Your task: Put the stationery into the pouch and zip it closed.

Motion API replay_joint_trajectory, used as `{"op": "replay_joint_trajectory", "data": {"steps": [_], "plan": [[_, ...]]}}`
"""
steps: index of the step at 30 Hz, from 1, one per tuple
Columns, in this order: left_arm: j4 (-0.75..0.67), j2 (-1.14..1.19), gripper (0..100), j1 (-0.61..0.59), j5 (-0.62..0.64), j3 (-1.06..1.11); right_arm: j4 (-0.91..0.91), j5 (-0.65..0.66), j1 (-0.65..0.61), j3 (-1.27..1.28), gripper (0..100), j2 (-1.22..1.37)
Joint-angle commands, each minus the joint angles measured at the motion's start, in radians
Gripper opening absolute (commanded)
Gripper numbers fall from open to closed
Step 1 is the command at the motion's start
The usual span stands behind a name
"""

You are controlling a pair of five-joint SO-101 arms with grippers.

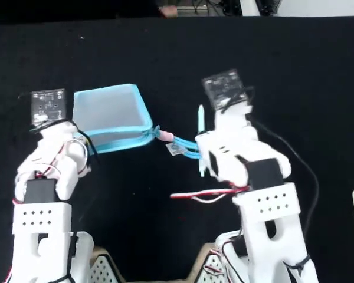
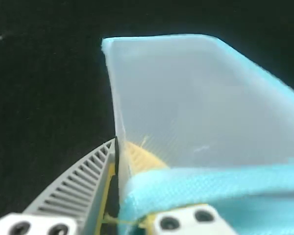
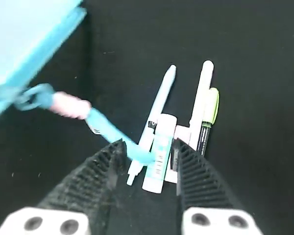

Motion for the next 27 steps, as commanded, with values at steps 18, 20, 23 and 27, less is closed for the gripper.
{"op": "replay_joint_trajectory", "data": {"steps": [18,20,23,27], "plan": [[0.046,-0.278,3,0.012,0.068,0.079,-0.287,-0.012,0.101,-0.113,13.0,0.665],[0.029,-0.313,3,0.012,0.068,0.107,-0.256,-0.012,0.101,-0.173,13.0,0.745],[0.0,-0.364,3,0.013,0.068,0.156,-0.203,-0.011,0.1,-0.252,13.0,0.832],[0.005,-0.396,3,0.05,0.061,0.182,-0.196,-0.011,0.101,-0.317,13.0,0.921]]}}
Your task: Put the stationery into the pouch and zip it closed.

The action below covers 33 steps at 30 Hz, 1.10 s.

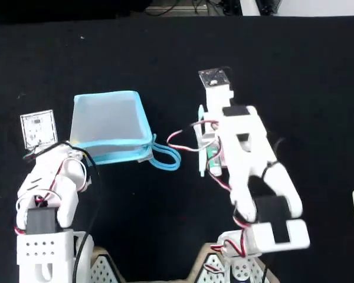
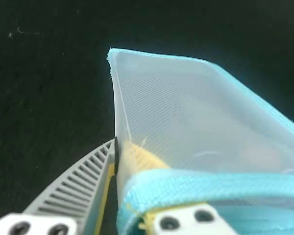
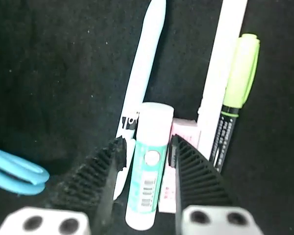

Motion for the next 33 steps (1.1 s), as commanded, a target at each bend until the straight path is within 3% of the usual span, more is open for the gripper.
{"op": "replay_joint_trajectory", "data": {"steps": [1,18,22,28,33], "plan": [[-0.018,-0.043,3,0.059,-0.015,-0.007,0.015,0.002,0.018,-0.119,13.0,0.068],[-0.025,-0.044,3,0.087,-0.017,0.004,0.011,-0.006,0.018,-0.259,13.0,0.163],[-0.025,-0.044,3,0.087,-0.017,0.004,-0.091,-0.014,0.009,-0.245,13.1,0.166],[-0.025,-0.044,3,0.087,-0.017,0.004,-0.308,-0.153,-0.005,-0.134,13.2,0.166],[-0.025,-0.044,3,0.087,-0.017,0.004,-0.442,-0.161,-0.006,-0.07,13.2,0.166]]}}
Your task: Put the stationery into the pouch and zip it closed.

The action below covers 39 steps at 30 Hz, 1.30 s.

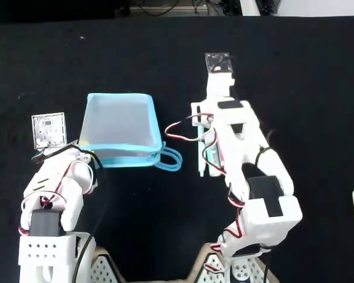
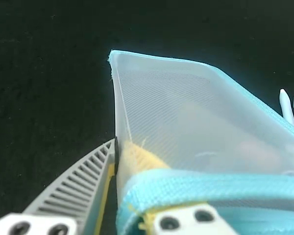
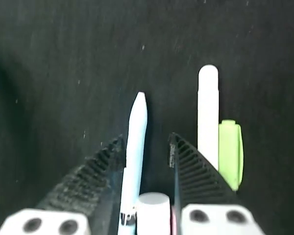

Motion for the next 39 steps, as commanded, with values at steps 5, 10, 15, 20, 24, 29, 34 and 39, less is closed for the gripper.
{"op": "replay_joint_trajectory", "data": {"steps": [5,10,15,20,24,29,34,39], "plan": [[-0.023,-0.015,3,0.012,-0.009,-0.012,-0.158,-0.008,-0.035,0.044,13.3,0.005],[-0.021,-0.015,3,0.012,-0.009,-0.012,-0.161,-0.006,-0.052,0.008,13.3,0.07],[-0.02,-0.017,3,0.012,-0.009,-0.012,0.015,-0.006,-0.049,-0.133,13.1,0.143],[-0.018,-0.02,3,0.012,-0.009,-0.012,0.209,-0.006,-0.046,-0.28,3.8,0.228],[-0.018,-0.021,3,0.008,-0.009,-0.012,0.308,-0.006,-0.051,-0.315,0.8,0.222],[-0.018,-0.021,3,0.008,-0.009,-0.012,0.419,-0.006,-0.054,-0.252,1.0,0.035],[-0.018,-0.023,3,0.007,-0.009,-0.012,0.494,-0.006,-0.038,-0.085,1.1,-0.257],[-0.018,-0.023,3,0.005,-0.009,-0.012,0.525,-0.005,0.104,0.045,1.1,-0.506]]}}
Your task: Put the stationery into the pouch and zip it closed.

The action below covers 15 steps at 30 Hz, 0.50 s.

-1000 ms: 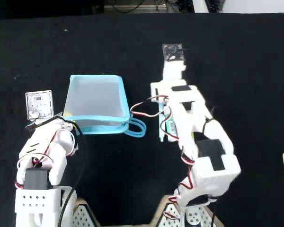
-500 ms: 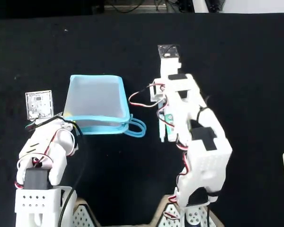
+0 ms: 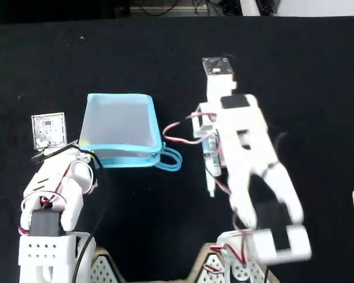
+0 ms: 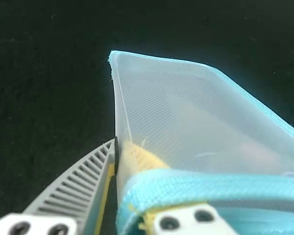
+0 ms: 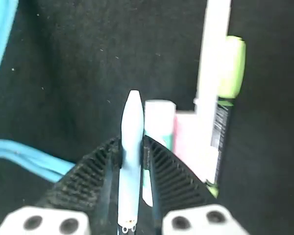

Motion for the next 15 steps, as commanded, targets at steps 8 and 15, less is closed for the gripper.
{"op": "replay_joint_trajectory", "data": {"steps": [8,15], "plan": [[-0.017,-0.023,3,0.005,-0.009,-0.012,0.014,0.328,0.514,0.26,1.1,-0.318],[-0.017,-0.023,3,0.005,-0.009,-0.01,-0.115,0.565,0.806,0.354,1.2,-0.209]]}}
